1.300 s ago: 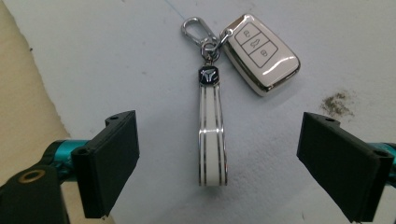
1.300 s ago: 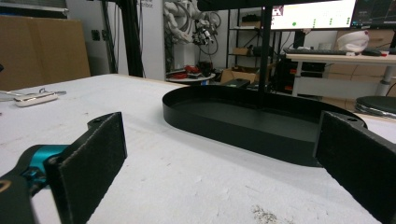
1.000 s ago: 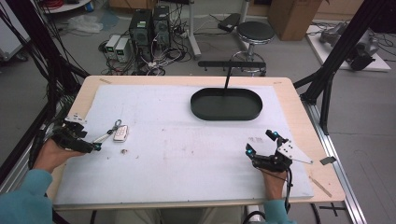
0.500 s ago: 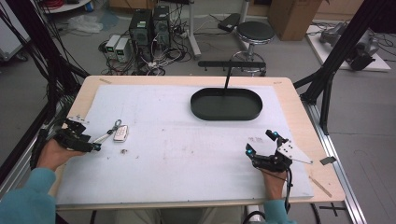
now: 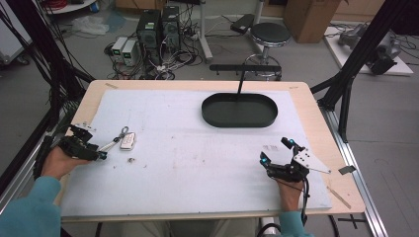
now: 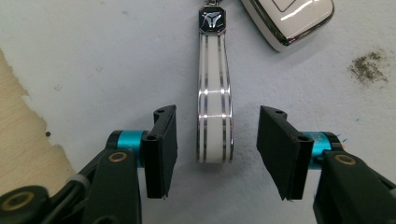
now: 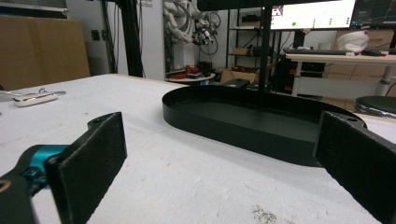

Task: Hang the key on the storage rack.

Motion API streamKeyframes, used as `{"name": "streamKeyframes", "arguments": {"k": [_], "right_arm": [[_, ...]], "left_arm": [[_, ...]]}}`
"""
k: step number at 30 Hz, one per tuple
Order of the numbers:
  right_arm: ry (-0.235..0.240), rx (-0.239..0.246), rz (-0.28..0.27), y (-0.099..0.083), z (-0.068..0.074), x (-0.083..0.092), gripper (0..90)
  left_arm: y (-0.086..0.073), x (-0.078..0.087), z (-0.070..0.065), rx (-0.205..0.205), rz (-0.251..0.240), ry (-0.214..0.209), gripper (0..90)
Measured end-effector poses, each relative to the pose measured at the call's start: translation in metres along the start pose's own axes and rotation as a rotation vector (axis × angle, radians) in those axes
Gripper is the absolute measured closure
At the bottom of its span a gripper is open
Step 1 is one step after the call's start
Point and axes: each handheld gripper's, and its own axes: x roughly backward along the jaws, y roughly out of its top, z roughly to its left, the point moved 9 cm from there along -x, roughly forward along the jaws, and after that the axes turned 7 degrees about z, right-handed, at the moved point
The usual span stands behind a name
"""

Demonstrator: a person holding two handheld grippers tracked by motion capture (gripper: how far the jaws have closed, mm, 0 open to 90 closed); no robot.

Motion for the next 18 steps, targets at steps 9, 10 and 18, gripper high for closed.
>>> {"name": "streamKeyframes", "arguments": {"k": [9,10,18], "right_arm": [[-0.002,-0.002,0.002,-0.0002,-0.0001,0.0001,2.0],[-0.002,-0.002,0.002,-0.0002,-0.0001,0.0001,2.0],[0.001,-0.009,0.002,-0.0002,0.0000,0.0002,2.0]], "left_arm": [[-0.0001,-0.0025,0.0012,0.003,0.013,0.010,56.5],[-0.0001,-0.0030,0.0014,0.001,0.012,0.014,58.2],[0.0012,-0.0045,-0.0011,-0.016,0.024,0.019,72.4]]}}
